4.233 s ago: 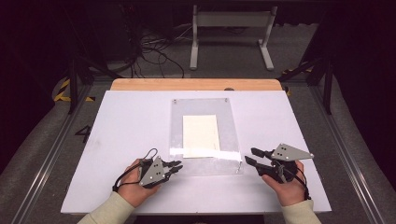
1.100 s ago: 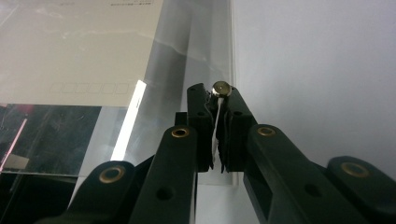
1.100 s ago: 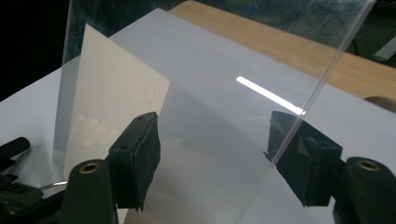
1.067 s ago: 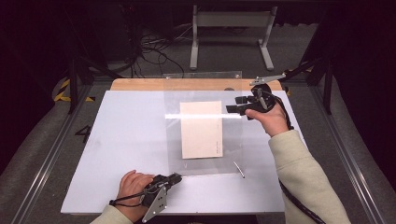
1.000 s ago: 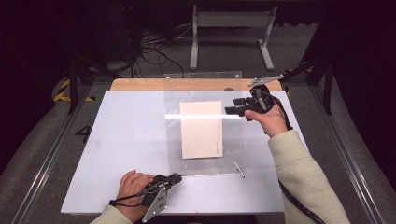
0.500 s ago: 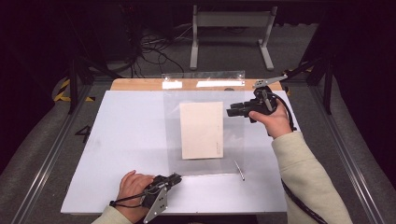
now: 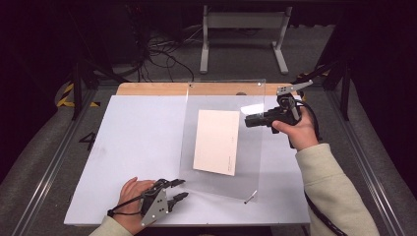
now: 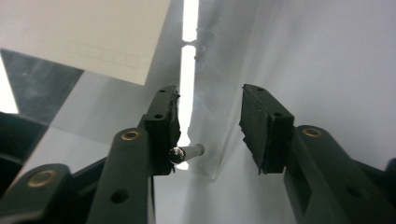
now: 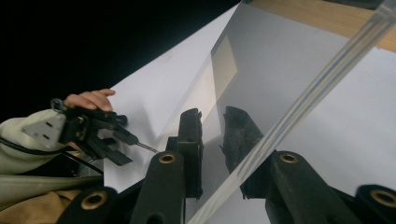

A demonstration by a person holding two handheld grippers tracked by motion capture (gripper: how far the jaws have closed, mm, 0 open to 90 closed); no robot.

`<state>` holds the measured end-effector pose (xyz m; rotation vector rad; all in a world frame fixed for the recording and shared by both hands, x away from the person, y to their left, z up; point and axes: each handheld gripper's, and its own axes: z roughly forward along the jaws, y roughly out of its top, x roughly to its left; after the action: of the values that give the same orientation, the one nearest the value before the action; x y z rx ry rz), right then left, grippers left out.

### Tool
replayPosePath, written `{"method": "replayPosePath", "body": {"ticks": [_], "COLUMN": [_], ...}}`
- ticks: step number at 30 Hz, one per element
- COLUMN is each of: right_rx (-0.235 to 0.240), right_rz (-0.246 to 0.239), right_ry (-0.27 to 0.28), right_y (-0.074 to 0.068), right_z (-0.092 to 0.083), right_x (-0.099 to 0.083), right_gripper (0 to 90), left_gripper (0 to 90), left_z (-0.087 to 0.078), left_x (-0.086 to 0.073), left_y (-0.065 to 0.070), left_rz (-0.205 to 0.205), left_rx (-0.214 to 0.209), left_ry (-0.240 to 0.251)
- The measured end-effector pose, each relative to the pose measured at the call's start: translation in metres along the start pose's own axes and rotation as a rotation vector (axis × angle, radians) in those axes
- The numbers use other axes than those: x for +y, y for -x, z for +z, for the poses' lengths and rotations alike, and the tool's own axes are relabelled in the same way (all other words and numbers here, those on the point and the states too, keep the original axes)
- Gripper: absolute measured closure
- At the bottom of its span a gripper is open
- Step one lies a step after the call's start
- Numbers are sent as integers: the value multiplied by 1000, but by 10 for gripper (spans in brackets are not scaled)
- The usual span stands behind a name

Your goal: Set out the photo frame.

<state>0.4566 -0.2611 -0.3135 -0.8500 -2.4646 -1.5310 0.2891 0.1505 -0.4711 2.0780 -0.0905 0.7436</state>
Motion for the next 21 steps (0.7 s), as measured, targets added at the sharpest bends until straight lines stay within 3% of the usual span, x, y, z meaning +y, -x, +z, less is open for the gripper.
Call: {"method": "replayPosePath", "body": {"ticks": [6, 10, 11, 12, 14, 17, 18, 19, 20, 21], "right_rx": [42, 59, 68, 78, 93, 108, 101, 97, 97, 101], "right_rz": [4, -20, -24, -30, -47, -68, -84, -90, -90, -92], "right_ry": [32, 43, 50, 53, 62, 71, 74, 76, 76, 84], "right_y": [-4, -14, -18, -20, -26, -34, -38, -41, -41, -46], "right_z": [-2, -4, -3, -3, -3, -3, -3, -2, -2, -2], "right_x": [-1, 4, 5, 6, 8, 12, 13, 14, 14, 15], "right_gripper": [780, 805, 814, 821, 833, 841, 840, 840, 840, 848], "left_gripper": [510, 550, 553, 555, 550, 542, 530, 526, 527, 527], "left_z": [-20, -30, -34, -40, -45, -51, -51, -54, -54, -57], "left_x": [0, 5, 10, 16, 20, 14, 14, 6, 6, 0], "left_y": [-5, -7, -9, -11, -15, -24, -24, -30, -30, -35], "left_rz": [-105, -124, -136, -159, -178, -243, -243, -301, -301, -353], "left_rx": [-34, -5, 2, 18, 64, 129, 129, 167, 167, 198], "left_ry": [83, 121, 155, 202, 243, 268, 268, 277, 277, 290]}}
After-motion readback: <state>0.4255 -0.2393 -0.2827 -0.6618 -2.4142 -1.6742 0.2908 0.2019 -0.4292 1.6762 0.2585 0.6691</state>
